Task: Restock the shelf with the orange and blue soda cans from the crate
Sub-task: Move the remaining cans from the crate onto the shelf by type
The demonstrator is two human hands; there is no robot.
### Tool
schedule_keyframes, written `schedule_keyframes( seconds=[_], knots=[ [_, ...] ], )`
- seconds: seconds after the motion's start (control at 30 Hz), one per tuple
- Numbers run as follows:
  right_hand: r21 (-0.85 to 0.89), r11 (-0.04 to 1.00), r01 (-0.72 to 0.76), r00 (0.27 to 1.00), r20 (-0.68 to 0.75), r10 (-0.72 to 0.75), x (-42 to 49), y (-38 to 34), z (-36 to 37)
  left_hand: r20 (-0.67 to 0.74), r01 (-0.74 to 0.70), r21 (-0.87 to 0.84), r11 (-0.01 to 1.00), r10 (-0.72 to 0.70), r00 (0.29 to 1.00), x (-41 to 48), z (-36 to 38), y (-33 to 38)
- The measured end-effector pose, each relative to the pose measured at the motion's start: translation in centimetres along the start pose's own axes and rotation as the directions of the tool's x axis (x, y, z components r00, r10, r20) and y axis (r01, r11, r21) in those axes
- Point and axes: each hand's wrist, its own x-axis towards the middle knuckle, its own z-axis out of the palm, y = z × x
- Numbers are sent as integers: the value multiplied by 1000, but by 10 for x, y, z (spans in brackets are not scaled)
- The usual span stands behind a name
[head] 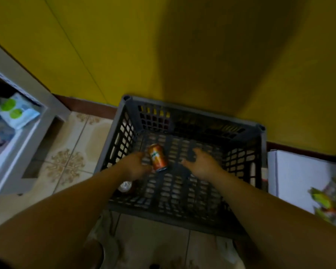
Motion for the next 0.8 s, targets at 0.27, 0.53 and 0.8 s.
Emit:
schedule_keyframes(
  seconds=[0.27,0.53,0.8],
  knots=[
    [127,991,-43,995,94,31,85,5,73,-128,119,-254,960,-155,980,114,5,-42],
    [390,918,-70,987,159,7,159,6,172,-52,190,-383,904,-226,973,174,12,-68],
    [715,669,-203,979,169,116,79,-16,104,-84,154,-610,777,-256,963,133,6,-27]
  ],
)
